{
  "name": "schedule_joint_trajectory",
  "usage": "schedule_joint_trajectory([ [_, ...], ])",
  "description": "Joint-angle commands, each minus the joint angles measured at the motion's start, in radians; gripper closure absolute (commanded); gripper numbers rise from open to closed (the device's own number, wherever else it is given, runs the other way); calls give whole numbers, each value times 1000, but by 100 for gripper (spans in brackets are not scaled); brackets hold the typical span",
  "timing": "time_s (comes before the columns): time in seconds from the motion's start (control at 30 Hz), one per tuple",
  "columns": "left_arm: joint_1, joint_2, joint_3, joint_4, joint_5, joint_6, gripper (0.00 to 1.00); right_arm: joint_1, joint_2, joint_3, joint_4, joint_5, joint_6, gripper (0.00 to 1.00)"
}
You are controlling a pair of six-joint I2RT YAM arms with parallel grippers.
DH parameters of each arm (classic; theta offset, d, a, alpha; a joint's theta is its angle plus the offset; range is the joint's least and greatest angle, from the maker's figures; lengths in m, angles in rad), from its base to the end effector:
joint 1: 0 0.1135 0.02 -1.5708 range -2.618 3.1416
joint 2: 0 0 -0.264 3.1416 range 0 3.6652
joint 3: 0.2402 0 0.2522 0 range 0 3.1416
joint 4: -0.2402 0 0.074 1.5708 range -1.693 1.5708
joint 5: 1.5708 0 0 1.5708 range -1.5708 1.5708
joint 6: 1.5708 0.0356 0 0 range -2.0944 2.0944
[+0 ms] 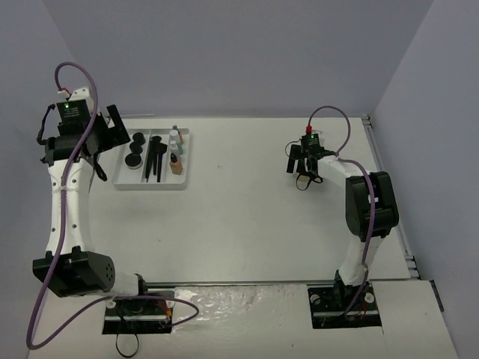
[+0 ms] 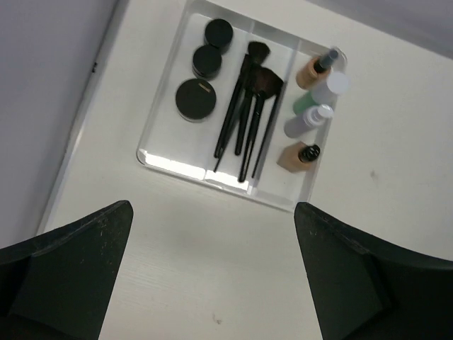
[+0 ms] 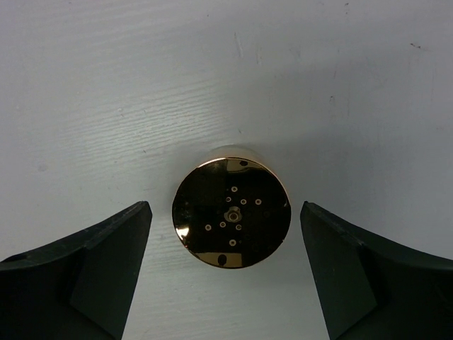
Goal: Organize the makeup
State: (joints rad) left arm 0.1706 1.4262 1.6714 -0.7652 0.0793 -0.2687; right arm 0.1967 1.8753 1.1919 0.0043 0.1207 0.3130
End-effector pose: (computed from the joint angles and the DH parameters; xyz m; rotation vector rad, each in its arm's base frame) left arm 0.2962 0.0482 0.4380 -0.4088 2.0518 -0.1423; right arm 0.4050 0.0763 0.1885 0.1954 2.2392 0.1393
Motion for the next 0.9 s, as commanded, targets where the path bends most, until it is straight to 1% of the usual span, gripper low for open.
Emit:
schedule_joint_trajectory([
  [0.0, -92, -92, -50, -35, 52, -6, 3, 3, 10, 25, 46, 12, -18, 22],
  [0.1, -156, -148, -80, -70, 56, 7, 3, 7, 17, 17, 66, 13, -31, 35],
  [0.17, -161, -185, -111, -87, 68, 11, 3, 14, 16, 13, 70, 12, -42, 55],
  [0.23, -192, -233, -152, -106, 87, 7, 3, 49, -1, -4, 82, 28, -72, 69],
  [0.27, -193, -255, -161, -114, 95, 4, 3, 74, -7, -9, 84, 29, -83, 80],
  [0.3, -195, -273, -171, -121, 104, 2, 3, 100, -16, -15, 85, 27, -94, 89],
  [0.37, -201, -301, -188, -131, 131, 2, 3, 153, -42, -36, 91, 9, -120, 98],
  [0.4, -205, -316, -196, -135, 138, 3, 3, 193, -55, -46, 98, 1, -133, 100],
  [0.6, -226, -354, -233, -144, 158, 11, 3, 465, -118, -70, 143, -87, -222, 100],
  [0.77, -241, -362, -260, -143, 164, 25, 3, 616, -67, -16, 150, -139, -278, 99],
  [0.87, -255, -363, -271, -143, 171, 34, 3, 669, -22, 9, 157, -170, -293, 94],
])
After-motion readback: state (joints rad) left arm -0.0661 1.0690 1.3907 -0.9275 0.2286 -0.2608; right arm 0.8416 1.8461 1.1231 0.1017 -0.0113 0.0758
